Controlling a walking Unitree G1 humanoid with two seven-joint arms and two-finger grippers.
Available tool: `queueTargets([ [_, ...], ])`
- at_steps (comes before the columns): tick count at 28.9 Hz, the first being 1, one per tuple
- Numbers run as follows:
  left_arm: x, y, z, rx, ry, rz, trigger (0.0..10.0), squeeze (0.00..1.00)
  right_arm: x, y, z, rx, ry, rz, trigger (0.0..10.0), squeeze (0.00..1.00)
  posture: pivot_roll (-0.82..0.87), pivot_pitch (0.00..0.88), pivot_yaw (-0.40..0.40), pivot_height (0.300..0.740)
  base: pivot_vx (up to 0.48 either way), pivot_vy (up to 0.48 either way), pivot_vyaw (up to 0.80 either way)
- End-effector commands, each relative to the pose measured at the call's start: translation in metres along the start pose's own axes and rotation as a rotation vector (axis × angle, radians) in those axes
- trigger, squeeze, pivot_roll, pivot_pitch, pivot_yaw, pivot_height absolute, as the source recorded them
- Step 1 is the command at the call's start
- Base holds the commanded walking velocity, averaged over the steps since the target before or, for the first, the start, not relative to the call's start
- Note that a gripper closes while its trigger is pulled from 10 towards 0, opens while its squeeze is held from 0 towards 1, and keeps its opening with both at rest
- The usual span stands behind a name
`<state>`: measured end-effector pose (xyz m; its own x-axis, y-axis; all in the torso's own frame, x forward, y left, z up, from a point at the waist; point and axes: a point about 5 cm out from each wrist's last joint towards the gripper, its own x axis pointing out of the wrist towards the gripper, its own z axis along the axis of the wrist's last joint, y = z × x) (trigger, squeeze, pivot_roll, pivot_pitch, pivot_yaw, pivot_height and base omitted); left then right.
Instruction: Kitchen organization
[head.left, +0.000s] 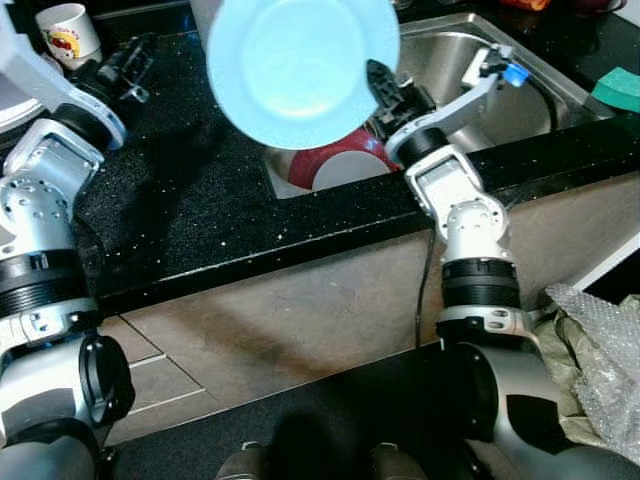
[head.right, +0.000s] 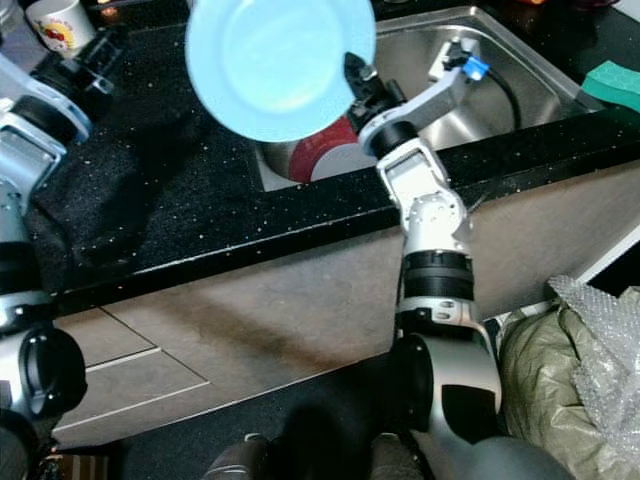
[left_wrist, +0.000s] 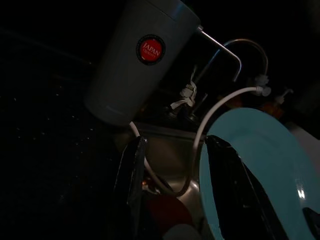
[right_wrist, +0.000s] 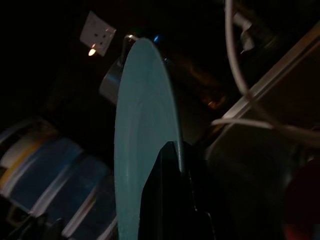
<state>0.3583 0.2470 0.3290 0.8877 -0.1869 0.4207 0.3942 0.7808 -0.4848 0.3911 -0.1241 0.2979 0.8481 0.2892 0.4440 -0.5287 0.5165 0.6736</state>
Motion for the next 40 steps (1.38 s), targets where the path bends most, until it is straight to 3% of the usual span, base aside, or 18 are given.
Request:
queueTargets([
  [1,-0.001,0.001,-0.003,0.035,0.056,-0.011,10.0,0.0,0.004,0.003,0.003,-0.093,-0.015,-0.002,0.0,0.0,0.05,0.18,0.051,0.74,0.0,0.0,0.0],
  [2,-0.001,-0.003,-0.011,0.105,0.101,-0.048,10.0,0.0,0.005,0.002,0.005,-0.192,-0.016,-0.002,0.0,0.0,0.05,0.183,0.051,0.74,0.0,0.0,0.0],
  [3,-0.001,-0.003,-0.011,0.105,0.101,-0.048,10.0,0.0,0.005,0.002,0.005,-0.192,-0.016,-0.002,0.0,0.0,0.05,0.183,0.051,0.74,0.0,0.0,0.0],
  [4,-0.001,-0.01,-0.023,0.174,0.174,-0.087,10.0,0.0,0.007,0.003,0.004,-0.332,-0.003,0.004,3.2,0.0,0.05,0.183,0.051,0.74,0.0,0.0,0.0],
  [5,-0.001,-0.01,-0.023,0.174,0.174,-0.087,10.0,0.0,0.007,0.003,0.004,-0.332,-0.003,0.004,3.2,0.0,0.05,0.183,0.051,0.74,0.0,0.0,0.0],
  [6,-0.002,-0.019,-0.037,0.273,0.232,-0.167,10.0,0.0,0.01,0.006,0.001,-0.469,0.019,0.026,10.0,0.0,0.05,0.183,0.051,0.74,0.0,0.0,0.0],
  [8,-0.004,-0.031,-0.058,0.407,0.321,-0.273,10.0,0.0,0.014,0.009,-0.005,-0.629,0.056,0.064,10.0,0.0,0.05,0.187,0.055,0.74,0.0,0.0,0.0],
  [10,-0.005,-0.033,-0.066,0.451,0.358,-0.302,10.0,0.0,0.015,0.01,-0.007,-0.681,0.069,0.08,10.0,0.0,0.05,0.19,0.053,0.74,0.0,0.0,0.0],
  [11,-0.006,-0.036,-0.081,0.533,0.425,-0.348,10.0,0.0,0.018,0.011,-0.012,-0.798,0.097,0.11,10.0,0.0,0.05,0.19,0.053,0.74,0.0,0.0,0.0],
  [13,-0.006,-0.036,-0.084,0.551,0.439,-0.359,10.0,0.0,0.019,0.011,-0.013,-0.826,0.103,0.118,10.0,0.0,0.05,0.19,0.053,0.74,0.0,0.0,0.0],
  [16,-0.003,-0.042,-0.1,0.614,0.485,-0.403,10.0,0.0,0.024,0.016,-0.023,-0.959,0.158,0.182,10.0,0.0,0.05,0.197,0.05,0.74,0.0,0.0,0.0],
  [20,-0.001,-0.046,-0.104,0.623,0.505,-0.428,10.0,0.0,0.026,0.018,-0.028,-1.037,0.196,0.214,10.0,0.0,0.05,0.2,0.051,0.74,0.0,0.0,0.0],
  [25,0.001,-0.05,-0.107,0.655,0.506,-0.458,10.0,0.0,0.028,0.016,-0.033,-1.205,0.247,0.253,10.0,0.0,0.06,0.207,0.054,0.74,0.0,0.0,0.0],
  [28,0.003,-0.051,-0.109,0.677,0.504,-0.472,10.0,0.0,0.027,0.009,-0.034,-1.287,0.305,0.247,10.0,0.0,0.06,0.211,0.056,0.74,0.0,0.0,0.0],
  [32,0.004,-0.052,-0.109,0.684,0.504,-0.48,10.0,0.0,0.026,0.004,-0.034,-1.331,0.335,0.247,10.0,0.0,0.06,0.213,0.057,0.74,0.0,0.0,0.0],
  [33,0.005,-0.052,-0.11,0.691,0.506,-0.486,10.0,0.0,0.024,-0.003,-0.033,-1.389,0.383,0.233,10.0,0.0,0.06,0.215,0.061,0.74,0.0,0.0,0.0],
  [40,0.009,-0.055,-0.112,0.707,0.512,-0.507,10.0,0.0,0.02,-0.018,-0.026,-1.467,0.466,0.175,10.0,0.0,0.06,0.214,0.064,0.74,0.0,0.0,0.0],
])
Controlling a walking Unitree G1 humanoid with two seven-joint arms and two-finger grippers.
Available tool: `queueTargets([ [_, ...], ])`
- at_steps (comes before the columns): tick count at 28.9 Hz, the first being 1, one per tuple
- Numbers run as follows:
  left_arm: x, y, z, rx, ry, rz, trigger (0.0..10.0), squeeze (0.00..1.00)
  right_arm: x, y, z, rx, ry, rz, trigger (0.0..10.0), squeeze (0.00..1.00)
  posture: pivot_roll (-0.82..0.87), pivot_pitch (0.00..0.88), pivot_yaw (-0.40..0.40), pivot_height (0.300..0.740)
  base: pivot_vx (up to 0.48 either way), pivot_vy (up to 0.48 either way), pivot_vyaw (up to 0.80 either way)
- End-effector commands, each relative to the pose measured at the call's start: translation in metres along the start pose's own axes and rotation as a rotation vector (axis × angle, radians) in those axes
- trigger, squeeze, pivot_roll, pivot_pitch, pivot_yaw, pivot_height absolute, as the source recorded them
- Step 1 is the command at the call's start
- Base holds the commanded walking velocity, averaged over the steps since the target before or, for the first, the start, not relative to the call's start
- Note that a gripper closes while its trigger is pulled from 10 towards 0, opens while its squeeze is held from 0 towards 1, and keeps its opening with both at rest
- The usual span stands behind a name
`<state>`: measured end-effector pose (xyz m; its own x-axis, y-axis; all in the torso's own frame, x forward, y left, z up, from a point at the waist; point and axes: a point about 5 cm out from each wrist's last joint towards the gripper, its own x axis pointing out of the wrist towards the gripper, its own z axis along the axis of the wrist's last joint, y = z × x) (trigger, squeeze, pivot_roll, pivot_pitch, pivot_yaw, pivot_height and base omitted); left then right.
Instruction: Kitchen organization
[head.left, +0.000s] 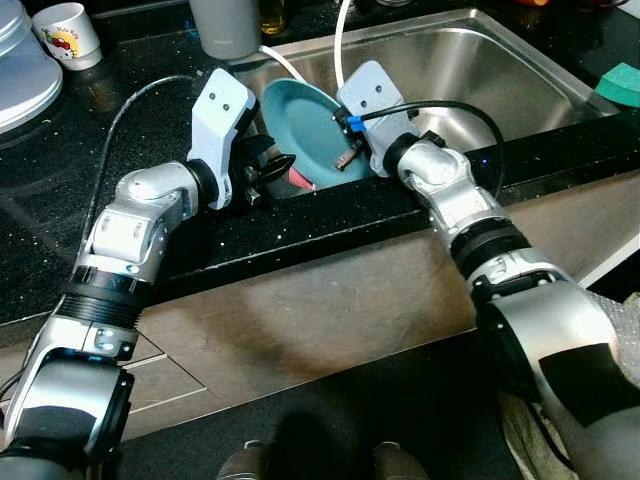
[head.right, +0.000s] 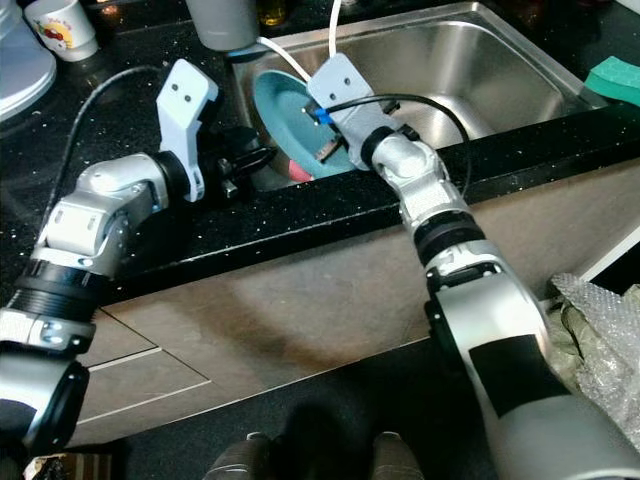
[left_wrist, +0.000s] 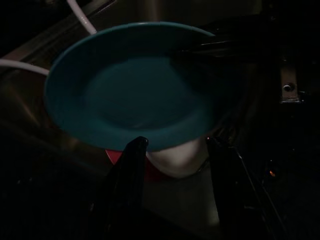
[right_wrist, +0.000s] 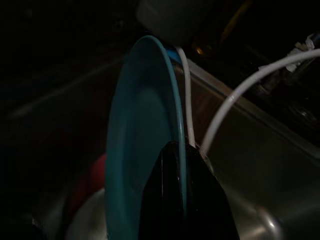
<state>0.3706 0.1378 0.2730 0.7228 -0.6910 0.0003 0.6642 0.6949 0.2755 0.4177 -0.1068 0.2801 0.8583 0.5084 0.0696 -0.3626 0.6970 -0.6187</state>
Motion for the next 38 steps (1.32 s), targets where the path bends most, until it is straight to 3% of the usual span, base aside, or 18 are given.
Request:
queueTargets([
  [1,0.002,-0.001,0.001,0.033,0.014,-0.019,10.0,0.0,0.0,-0.001,-0.002,-0.033,0.036,0.009,10.0,0.0,0.06,0.214,0.064,0.74,0.0,0.0,0.0],
  [11,0.002,0.003,-0.005,0.174,0.155,-0.047,10.0,0.0,-0.002,-0.002,-0.011,-0.05,0.101,0.062,10.0,0.0,0.06,0.204,0.071,0.74,0.0,0.0,0.0],
  [19,0.002,0.005,-0.008,0.195,0.199,-0.056,10.0,0.0,-0.003,-0.001,-0.013,-0.034,0.105,0.077,10.0,0.0,0.06,0.197,0.07,0.74,0.0,0.0,0.0],
  [20,0.001,0.005,-0.008,0.196,0.199,-0.057,10.0,0.0,-0.003,-0.001,-0.013,-0.031,0.104,0.078,10.0,0.38,0.06,0.195,0.068,0.74,0.0,0.0,0.0],
  [21,0.001,0.005,-0.008,0.197,0.2,-0.058,10.0,0.0,-0.003,-0.001,-0.013,-0.028,0.102,0.079,10.0,0.62,0.06,0.191,0.067,0.74,0.0,0.0,0.0],
  [22,0.001,0.006,-0.008,0.199,0.201,-0.059,10.0,0.0,-0.003,-0.001,-0.013,-0.023,0.096,0.08,10.0,0.81,0.06,0.189,0.066,0.74,0.0,0.0,0.0],
  [23,0.001,0.006,-0.008,0.201,0.202,-0.059,10.0,0.0,-0.003,-0.001,-0.013,-0.021,0.093,0.08,10.0,0.87,0.06,0.188,0.066,0.74,0.0,0.0,0.0],
  [26,0.001,0.006,-0.007,0.205,0.202,-0.057,10.0,0.0,-0.003,-0.001,-0.012,-0.013,0.085,0.077,10.0,0.87,0.06,0.187,0.066,0.74,0.0,0.0,0.0],
  [27,0.0,0.008,-0.007,0.213,0.204,-0.053,10.0,0.0,-0.003,-0.002,-0.01,-0.017,0.076,0.063,10.0,0.73,0.06,0.183,0.066,0.74,0.0,0.0,0.0],
  [28,-0.001,0.009,-0.005,0.219,0.202,-0.047,10.0,0.0,-0.003,-0.003,-0.009,-0.017,0.066,0.05,10.0,0.33,0.06,0.18,0.066,0.74,0.0,0.0,0.0],
  [29,-0.001,0.009,-0.005,0.219,0.202,-0.047,10.0,0.0,-0.003,-0.003,-0.009,-0.017,0.066,0.05,10.0,0.33,0.06,0.18,0.066,0.74,0.0,0.0,0.0],
  [30,-0.002,0.012,-0.002,0.231,0.199,-0.033,10.0,0.0,-0.002,-0.006,-0.006,-0.018,0.049,0.028,10.0,0.0,0.06,0.176,0.067,0.74,0.0,0.0,0.0],
  [33,-0.005,0.015,0.001,0.24,0.193,-0.016,10.0,0.0,-0.002,-0.011,-0.001,-0.003,0.026,0.001,10.0,0.0,0.06,0.174,0.066,0.74,0.0,0.0,0.0],
  [38,-0.013,0.028,0.013,0.186,0.16,0.079,10.0,0.0,-0.004,-0.029,0.019,0.08,-0.121,-0.125,10.0,0.0,0.06,0.169,0.065,0.74,0.0,0.0,0.0],
])
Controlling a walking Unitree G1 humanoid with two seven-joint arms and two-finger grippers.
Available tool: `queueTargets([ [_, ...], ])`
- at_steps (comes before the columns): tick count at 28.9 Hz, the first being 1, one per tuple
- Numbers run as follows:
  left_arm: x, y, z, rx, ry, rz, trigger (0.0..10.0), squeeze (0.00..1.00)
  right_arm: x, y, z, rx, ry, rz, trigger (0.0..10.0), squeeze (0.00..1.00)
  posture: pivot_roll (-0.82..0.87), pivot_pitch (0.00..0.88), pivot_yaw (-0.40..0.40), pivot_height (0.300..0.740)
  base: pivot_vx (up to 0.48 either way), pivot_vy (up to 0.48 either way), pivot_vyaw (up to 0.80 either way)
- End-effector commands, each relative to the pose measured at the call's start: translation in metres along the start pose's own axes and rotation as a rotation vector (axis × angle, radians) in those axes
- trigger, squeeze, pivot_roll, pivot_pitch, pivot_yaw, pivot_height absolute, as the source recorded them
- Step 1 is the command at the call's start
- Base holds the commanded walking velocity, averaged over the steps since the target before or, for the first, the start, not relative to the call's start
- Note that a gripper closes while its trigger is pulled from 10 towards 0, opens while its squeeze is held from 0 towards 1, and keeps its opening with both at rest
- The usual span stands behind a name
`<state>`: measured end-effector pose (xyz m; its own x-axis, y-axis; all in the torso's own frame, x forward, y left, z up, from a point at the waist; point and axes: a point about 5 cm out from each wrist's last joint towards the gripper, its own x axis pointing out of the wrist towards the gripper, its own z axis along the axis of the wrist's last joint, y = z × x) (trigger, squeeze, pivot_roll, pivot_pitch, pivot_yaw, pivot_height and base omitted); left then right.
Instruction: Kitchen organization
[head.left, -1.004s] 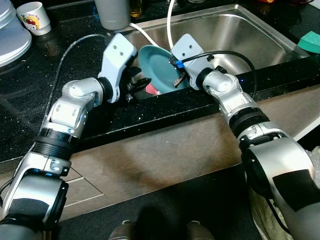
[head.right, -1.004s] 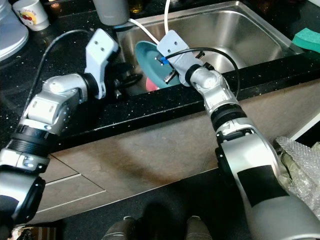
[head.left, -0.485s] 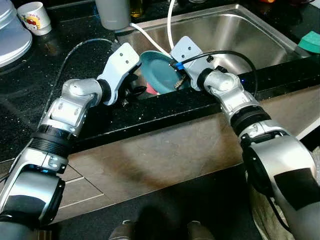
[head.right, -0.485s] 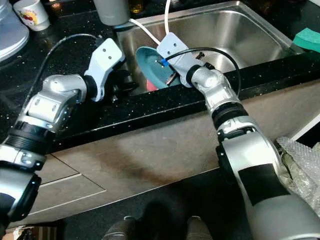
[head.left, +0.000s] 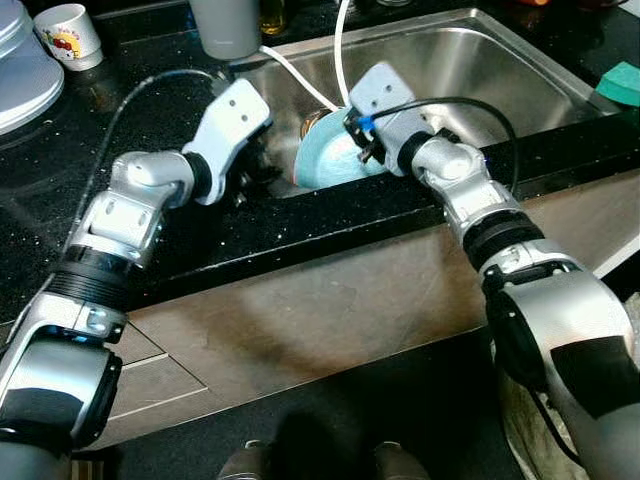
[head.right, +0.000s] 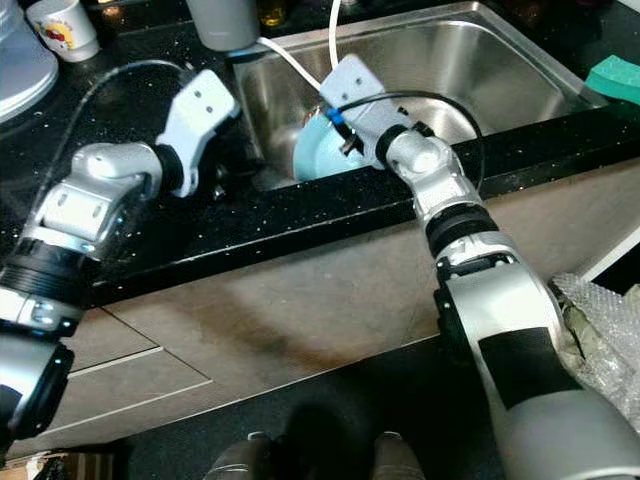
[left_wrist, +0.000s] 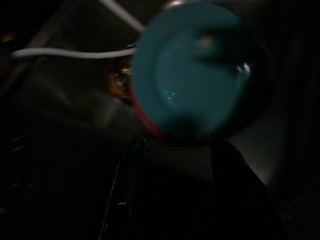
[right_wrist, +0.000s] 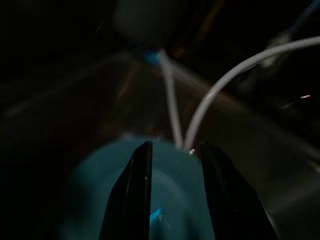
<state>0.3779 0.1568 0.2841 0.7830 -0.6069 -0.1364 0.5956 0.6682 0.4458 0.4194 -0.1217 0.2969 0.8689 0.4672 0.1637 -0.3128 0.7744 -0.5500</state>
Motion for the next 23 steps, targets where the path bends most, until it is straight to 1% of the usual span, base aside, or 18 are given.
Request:
queueTargets([
  [1,-0.009,0.011,0.008,-0.025,-0.022,0.05,10.0,0.0,0.001,-0.012,0.021,0.062,-0.122,-0.07,10.0,0.0,0.06,0.165,0.061,0.74,0.0,0.0,0.0],
  [2,-0.012,0.013,0.01,-0.043,-0.035,0.06,10.0,0.0,0.0,-0.016,0.024,0.097,-0.156,-0.094,10.0,0.0,0.06,0.165,0.061,0.74,0.0,0.0,0.0],
  [3,-0.016,0.016,0.014,-0.072,-0.068,0.073,10.0,0.0,-0.001,-0.021,0.03,0.148,-0.209,-0.125,10.0,0.0,0.06,0.164,0.062,0.74,0.0,0.0,0.0],
  [5,-0.029,0.024,0.024,-0.149,-0.177,0.113,10.0,0.0,-0.009,-0.035,0.041,0.304,-0.354,-0.198,10.0,0.0,0.06,0.155,0.049,0.74,0.0,0.0,0.0],
  [6,-0.029,0.024,0.024,-0.149,-0.177,0.113,10.0,0.0,-0.009,-0.035,0.041,0.304,-0.354,-0.198,10.0,0.0,0.06,0.155,0.049,0.74,0.0,0.0,0.0],
  [7,-0.035,0.027,0.028,-0.184,-0.228,0.133,10.0,0.0,-0.013,-0.042,0.043,0.392,-0.408,-0.233,10.0,0.0,0.06,0.154,0.045,0.74,0.0,0.0,0.0],
  [8,-0.035,0.027,0.028,-0.184,-0.228,0.133,10.0,0.0,-0.013,-0.042,0.043,0.392,-0.408,-0.233,10.0,0.0,0.06,0.154,0.045,0.74,0.0,0.0,0.0],
  [9,-0.041,0.028,0.031,-0.225,-0.279,0.15,10.0,0.0,-0.018,-0.047,0.042,0.477,-0.446,-0.262,10.0,0.0,0.06,0.148,0.033,0.74,0.0,0.0,0.0],
  [10,-0.045,0.027,0.033,-0.27,-0.325,0.142,10.0,0.0,-0.023,-0.05,0.038,0.572,-0.476,-0.277,10.0,0.0,0.06,0.148,0.032,0.74,0.0,0.0,0.0],
  [11,-0.045,0.027,0.033,-0.27,-0.325,0.142,10.0,0.0,-0.023,-0.05,0.038,0.572,-0.476,-0.277,10.0,0.0,0.06,0.148,0.032,0.74,0.0,0.0,0.0],
  [12,-0.048,0.023,0.034,-0.299,-0.361,0.122,10.0,0.0,-0.027,-0.049,0.035,0.638,-0.498,-0.279,10.0,0.0,0.06,0.144,0.025,0.74,0.0,0.0,0.0],
  [13,-0.048,0.023,0.034,-0.299,-0.361,0.122,10.0,0.0,-0.027,-0.049,0.035,0.638,-0.498,-0.279,10.0,0.0,0.06,0.144,0.025,0.74,0.0,0.0,0.0],
  [14,-0.051,0.009,0.037,-0.342,-0.417,0.047,10.0,0.0,-0.035,-0.042,0.03,0.713,-0.517,-0.26,10.0,0.0,0.06,0.141,0.023,0.74,0.0,0.0,0.0],
  [15,-0.051,0.009,0.037,-0.342,-0.417,0.047,10.0,0.0,-0.035,-0.042,0.03,0.713,-0.517,-0.26,10.0,0.0,0.06,0.141,0.023,0.74,0.0,0.0,0.0],
  [18,-0.054,-0.003,0.04,-0.379,-0.452,-0.008,10.0,0.0,-0.04,-0.034,0.026,0.736,-0.51,-0.246,10.0,0.0,0.05,0.144,0.027,0.74,0.0,0.0,0.0],
  [21,-0.053,-0.016,0.035,-0.369,-0.415,-0.067,10.0,0.0,-0.045,-0.026,0.023,0.789,-0.496,-0.221,10.0,0.0,0.05,0.144,0.021,0.74,0.0,0.0,0.0],
  [22,-0.053,-0.016,0.035,-0.369,-0.415,-0.067,10.0,0.0,-0.045,-0.026,0.023,0.789,-0.496,-0.221,10.0,0.0,0.05,0.144,0.021,0.74,0.0,0.0,0.0],
  [23,-0.053,-0.027,0.033,-0.357,-0.394,-0.13,10.0,0.0,-0.047,-0.017,0.022,0.813,-0.478,-0.181,10.0,0.0,0.05,0.146,0.02,0.74,0.0,0.0,0.0],
])
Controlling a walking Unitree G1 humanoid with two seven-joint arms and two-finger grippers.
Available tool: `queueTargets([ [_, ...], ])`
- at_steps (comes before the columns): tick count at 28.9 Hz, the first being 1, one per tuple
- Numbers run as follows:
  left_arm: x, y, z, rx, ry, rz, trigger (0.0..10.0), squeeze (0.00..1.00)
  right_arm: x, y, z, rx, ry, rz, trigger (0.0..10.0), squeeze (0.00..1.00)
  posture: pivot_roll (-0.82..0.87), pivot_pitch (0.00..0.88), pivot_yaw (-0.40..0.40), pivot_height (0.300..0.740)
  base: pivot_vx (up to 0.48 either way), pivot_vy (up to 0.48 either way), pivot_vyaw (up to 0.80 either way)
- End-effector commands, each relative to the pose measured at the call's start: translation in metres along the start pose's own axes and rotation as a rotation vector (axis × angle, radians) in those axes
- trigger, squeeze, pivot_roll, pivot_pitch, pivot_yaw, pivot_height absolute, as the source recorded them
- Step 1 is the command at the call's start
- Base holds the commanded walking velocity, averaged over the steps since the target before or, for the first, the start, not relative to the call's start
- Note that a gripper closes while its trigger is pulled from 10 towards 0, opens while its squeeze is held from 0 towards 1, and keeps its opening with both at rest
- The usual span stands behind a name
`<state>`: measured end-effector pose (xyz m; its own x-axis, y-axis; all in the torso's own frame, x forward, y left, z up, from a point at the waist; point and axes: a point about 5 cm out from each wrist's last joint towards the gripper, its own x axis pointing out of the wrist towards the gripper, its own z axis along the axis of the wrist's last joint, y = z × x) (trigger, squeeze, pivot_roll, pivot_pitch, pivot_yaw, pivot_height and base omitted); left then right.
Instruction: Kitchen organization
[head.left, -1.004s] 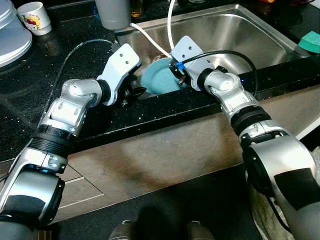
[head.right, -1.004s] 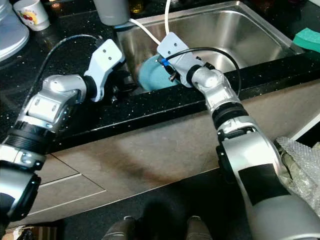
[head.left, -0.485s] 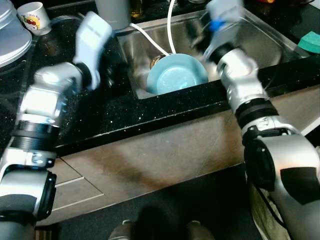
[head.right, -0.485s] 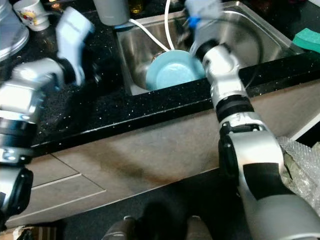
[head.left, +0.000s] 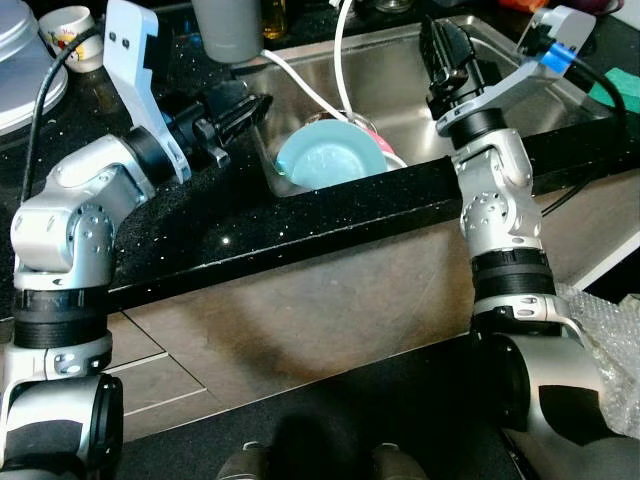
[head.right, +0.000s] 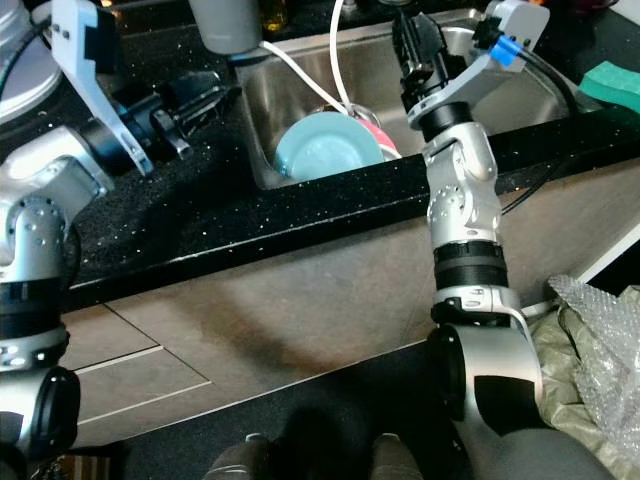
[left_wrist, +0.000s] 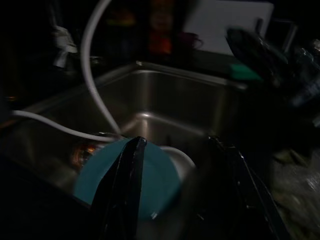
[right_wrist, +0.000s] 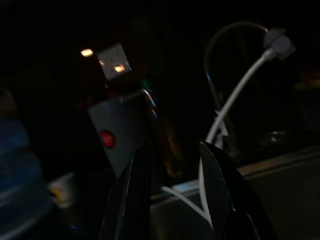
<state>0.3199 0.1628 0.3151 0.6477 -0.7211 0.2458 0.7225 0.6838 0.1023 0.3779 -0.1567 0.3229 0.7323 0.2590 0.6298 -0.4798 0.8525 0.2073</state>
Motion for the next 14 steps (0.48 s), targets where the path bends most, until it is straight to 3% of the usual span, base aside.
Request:
queueTargets([
  [1,-0.001,-0.009,-0.006,-0.006,0.039,-0.058,10.0,0.0,-0.004,0.007,-0.008,0.04,0.038,0.024,10.0,0.0,0.05,0.146,0.02,0.74,0.0,0.0,0.0],
  [3,-0.003,-0.022,-0.013,-0.019,0.066,-0.136,10.0,0.0,-0.011,0.018,-0.013,0.069,0.086,0.075,10.0,0.0,0.05,0.15,0.016,0.74,0.0,0.0,0.0],
  [6,-0.005,-0.027,-0.016,-0.045,0.069,-0.155,10.0,0.0,-0.017,0.023,-0.013,0.089,0.11,0.096,10.0,0.0,0.05,0.159,0.013,0.74,0.0,0.0,0.0],
  [10,-0.008,-0.028,-0.017,-0.07,0.062,-0.141,10.0,0.0,-0.02,0.028,-0.012,0.12,0.123,0.118,10.0,0.0,0.05,0.166,0.012,0.74,0.0,0.0,0.0],
  [14,-0.012,-0.028,-0.015,-0.118,0.021,-0.138,10.0,0.0,-0.025,0.035,-0.007,0.228,0.118,0.157,10.0,0.0,0.05,0.171,0.012,0.74,0.0,0.0,0.0],
])
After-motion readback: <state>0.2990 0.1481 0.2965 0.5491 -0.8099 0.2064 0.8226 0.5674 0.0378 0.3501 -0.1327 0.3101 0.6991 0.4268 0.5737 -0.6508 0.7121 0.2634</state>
